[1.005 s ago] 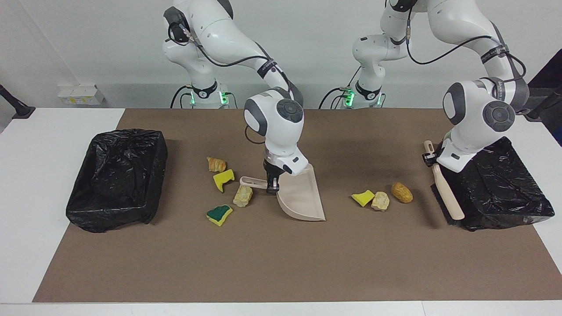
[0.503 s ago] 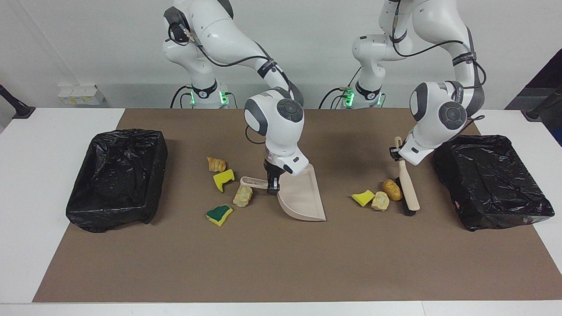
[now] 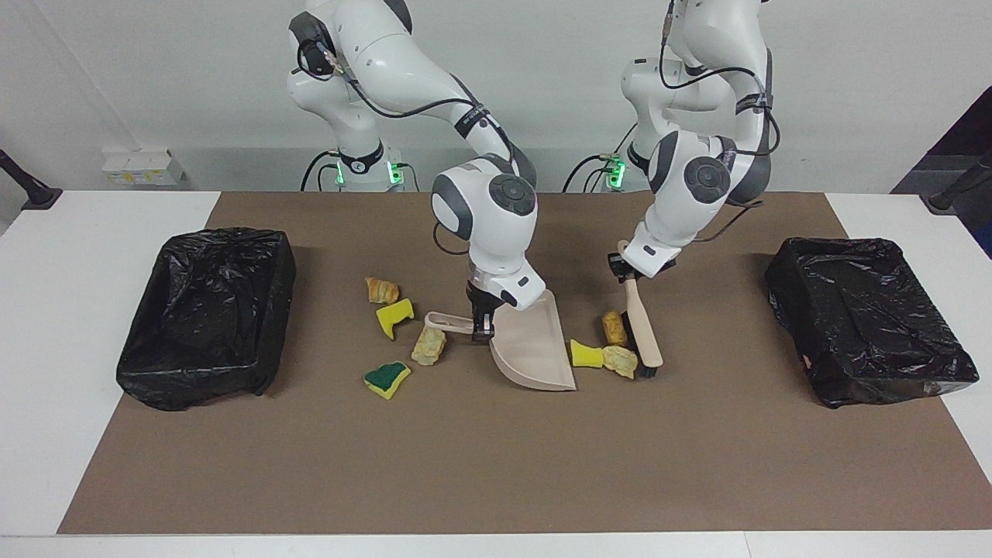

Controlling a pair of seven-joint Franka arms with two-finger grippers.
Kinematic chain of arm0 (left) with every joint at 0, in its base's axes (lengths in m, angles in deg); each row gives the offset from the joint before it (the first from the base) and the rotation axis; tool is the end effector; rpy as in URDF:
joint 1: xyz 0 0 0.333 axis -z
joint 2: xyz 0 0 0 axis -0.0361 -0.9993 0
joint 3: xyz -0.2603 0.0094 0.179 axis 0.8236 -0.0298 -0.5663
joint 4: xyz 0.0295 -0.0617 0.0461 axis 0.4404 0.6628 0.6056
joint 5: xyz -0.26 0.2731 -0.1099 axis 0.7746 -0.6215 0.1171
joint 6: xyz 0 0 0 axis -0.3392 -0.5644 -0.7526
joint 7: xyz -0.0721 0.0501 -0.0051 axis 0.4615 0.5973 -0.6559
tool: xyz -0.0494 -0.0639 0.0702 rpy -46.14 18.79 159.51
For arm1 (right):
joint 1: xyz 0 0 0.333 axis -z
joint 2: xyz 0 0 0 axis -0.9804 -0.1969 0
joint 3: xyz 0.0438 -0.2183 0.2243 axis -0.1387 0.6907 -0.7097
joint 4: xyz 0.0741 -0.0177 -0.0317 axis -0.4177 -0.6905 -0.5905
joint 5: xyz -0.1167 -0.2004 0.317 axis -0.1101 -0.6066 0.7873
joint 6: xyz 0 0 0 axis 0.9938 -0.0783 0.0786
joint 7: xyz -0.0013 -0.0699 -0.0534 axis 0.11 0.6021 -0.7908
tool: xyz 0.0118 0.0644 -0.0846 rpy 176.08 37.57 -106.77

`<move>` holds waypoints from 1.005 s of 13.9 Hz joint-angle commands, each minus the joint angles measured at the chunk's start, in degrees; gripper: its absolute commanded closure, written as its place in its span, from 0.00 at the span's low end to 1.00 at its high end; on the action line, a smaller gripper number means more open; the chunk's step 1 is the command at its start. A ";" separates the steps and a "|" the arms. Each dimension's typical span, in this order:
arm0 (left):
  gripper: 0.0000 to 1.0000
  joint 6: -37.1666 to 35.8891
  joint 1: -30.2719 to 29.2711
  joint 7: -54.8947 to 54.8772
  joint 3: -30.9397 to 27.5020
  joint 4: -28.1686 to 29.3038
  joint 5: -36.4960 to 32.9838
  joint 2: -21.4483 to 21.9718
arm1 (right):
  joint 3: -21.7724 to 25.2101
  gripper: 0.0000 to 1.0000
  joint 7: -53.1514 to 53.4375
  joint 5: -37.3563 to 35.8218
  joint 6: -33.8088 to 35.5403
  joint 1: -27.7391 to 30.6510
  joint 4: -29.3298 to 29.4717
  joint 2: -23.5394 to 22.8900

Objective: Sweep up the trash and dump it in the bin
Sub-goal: 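Sweep the bread and sponge into the dustpan with the left gripper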

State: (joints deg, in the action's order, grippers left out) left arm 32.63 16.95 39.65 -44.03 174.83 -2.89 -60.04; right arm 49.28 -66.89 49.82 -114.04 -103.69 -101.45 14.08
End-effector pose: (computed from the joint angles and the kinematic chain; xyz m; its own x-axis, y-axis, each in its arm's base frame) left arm 0.4966 -0.2123 0.3677 0.9837 0.0123 -0.1794 0.0262 -0.9968 0.0753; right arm 0.6041 0.3502 0.3593 -0.0456 0.9841 -0.1715 0.9954 0.0593 0.0752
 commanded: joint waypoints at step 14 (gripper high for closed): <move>1.00 -10.19 -0.81 3.45 -2.29 -5.61 13.44 6.11 | -0.34 1.00 2.13 1.19 -2.79 0.17 -0.52 -0.31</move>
State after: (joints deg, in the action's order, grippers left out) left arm 24.92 18.53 43.88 -46.40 167.30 10.66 -55.48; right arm 49.28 -66.87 49.95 -114.76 -103.74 -101.54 14.05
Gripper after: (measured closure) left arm 0.744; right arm 0.683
